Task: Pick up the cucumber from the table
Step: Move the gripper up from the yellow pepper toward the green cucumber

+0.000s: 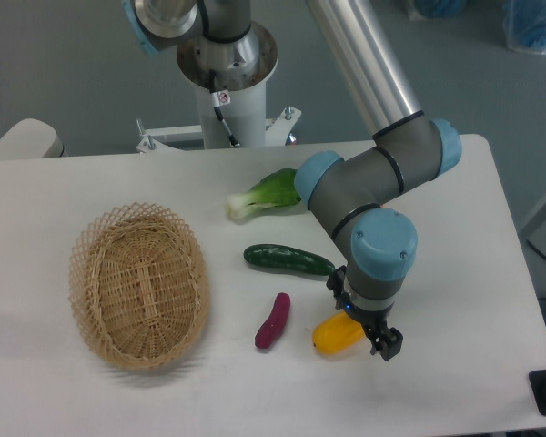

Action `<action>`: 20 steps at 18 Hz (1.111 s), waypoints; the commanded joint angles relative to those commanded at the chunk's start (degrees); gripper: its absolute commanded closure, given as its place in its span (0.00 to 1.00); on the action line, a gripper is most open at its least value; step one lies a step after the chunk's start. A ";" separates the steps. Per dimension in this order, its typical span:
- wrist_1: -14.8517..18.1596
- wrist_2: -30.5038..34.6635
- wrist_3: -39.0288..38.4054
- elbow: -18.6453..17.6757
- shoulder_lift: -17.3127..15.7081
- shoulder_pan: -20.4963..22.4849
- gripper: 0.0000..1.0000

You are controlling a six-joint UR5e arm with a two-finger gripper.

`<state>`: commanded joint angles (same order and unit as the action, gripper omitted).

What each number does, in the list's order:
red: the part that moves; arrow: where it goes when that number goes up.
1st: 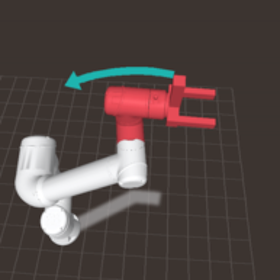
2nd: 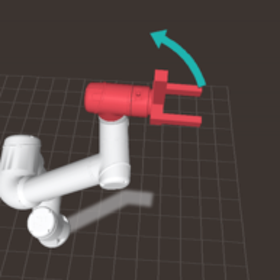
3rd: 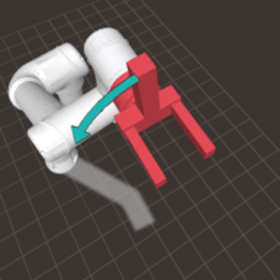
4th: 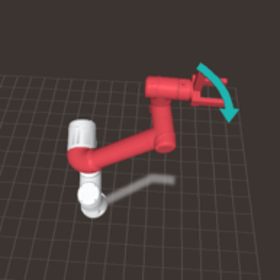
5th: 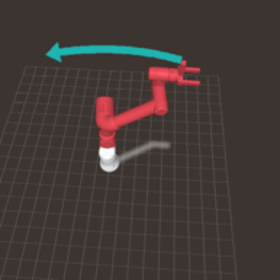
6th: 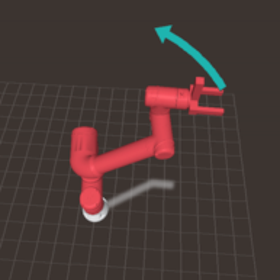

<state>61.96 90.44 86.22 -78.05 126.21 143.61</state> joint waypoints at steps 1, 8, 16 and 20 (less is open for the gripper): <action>0.00 0.00 0.00 0.00 0.00 0.00 0.00; 0.44 0.09 0.53 0.53 -0.17 0.09 0.00; 3.77 -0.35 0.62 -2.45 -3.42 0.44 0.00; 3.78 -0.35 3.67 -7.72 -6.85 0.88 0.00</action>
<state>65.74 90.09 89.89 -85.77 119.36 144.49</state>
